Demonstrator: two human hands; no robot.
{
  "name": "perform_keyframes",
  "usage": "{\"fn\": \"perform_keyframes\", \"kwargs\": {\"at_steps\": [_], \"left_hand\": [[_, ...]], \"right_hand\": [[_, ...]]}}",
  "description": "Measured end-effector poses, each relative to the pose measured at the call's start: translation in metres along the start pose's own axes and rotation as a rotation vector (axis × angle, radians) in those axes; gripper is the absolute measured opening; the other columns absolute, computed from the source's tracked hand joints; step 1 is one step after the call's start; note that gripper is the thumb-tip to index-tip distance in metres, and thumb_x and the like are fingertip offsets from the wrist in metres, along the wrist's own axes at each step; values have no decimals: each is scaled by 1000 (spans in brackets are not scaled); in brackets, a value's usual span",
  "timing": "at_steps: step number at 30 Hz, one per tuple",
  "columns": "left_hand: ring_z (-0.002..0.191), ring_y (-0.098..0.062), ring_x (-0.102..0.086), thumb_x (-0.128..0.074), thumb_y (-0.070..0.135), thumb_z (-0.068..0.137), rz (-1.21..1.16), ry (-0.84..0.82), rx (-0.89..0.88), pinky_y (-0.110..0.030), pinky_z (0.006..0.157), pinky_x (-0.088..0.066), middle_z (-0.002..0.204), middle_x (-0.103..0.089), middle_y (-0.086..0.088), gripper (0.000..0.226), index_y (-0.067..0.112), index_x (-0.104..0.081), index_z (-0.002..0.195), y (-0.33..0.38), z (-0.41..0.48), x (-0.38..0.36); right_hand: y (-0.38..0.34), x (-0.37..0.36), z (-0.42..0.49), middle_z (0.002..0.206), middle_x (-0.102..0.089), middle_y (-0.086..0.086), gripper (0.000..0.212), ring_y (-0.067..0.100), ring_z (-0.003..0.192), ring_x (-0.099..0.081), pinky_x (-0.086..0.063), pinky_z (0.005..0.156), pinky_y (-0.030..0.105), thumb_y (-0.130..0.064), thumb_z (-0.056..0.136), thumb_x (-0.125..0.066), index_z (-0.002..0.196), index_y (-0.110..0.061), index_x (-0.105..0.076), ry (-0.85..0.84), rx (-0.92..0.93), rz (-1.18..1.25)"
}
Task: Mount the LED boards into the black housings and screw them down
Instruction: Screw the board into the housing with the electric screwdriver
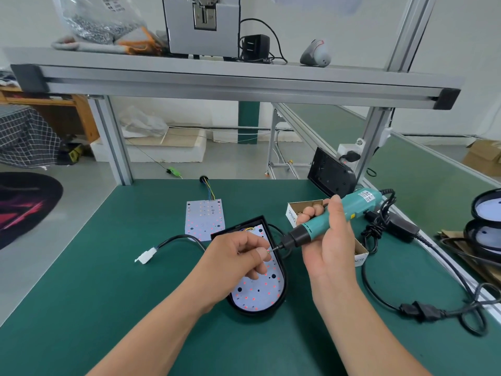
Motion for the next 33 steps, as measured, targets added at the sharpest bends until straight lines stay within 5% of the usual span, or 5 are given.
{"fn": "perform_keyframes", "kwargs": {"at_steps": [5,9,12,18,33], "left_hand": [[66,-11,-62,-55,12,105,62,80,28,-26,64,-53,85,-78,2,23,19,-76,100,-3,3,7],[53,-2,-48,-54,20,103,290,253,-1,-13,53,-39,65,-64,19,25,32,-74,94,-1,7,25],[47,-6,-43,-63,41,97,495,283,6,-24,50,-36,54,-52,17,17,34,-70,83,1,5,28],[69,4,-50,-68,64,83,953,271,25,-26,56,-30,77,-57,16,33,34,-57,89,7,1,15],[78,-17,-59,-70,60,86,1075,193,-39,-30,54,-28,78,-61,7,41,22,-55,77,4,17,5]], "right_hand": [[0,0,-1,77,-56,3,20,17,68,-57,-55,66,30,-28,103,-67,97,-13,-56,2,-13,17],[0,-3,-2,77,-54,3,17,16,68,-55,-53,65,29,-23,102,-67,97,-12,-55,-23,-29,23],[1,-5,-4,76,-53,2,13,16,67,-55,-51,63,28,-19,102,-64,95,-12,-55,-55,-33,-6],[6,-9,-8,73,-48,1,8,15,62,-51,-46,58,26,-17,100,-63,97,-17,-55,-177,-32,-101],[18,-18,-19,68,-46,4,6,20,57,-44,-45,54,28,-10,95,-60,97,-14,-57,-345,-6,-280]]}}
Point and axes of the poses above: each hand's wrist, its own z-axis towards the middle knuckle, its own x-axis out of the back of the hand, y = z × x, the point moved 3 cm from there along z, towards the middle knuckle
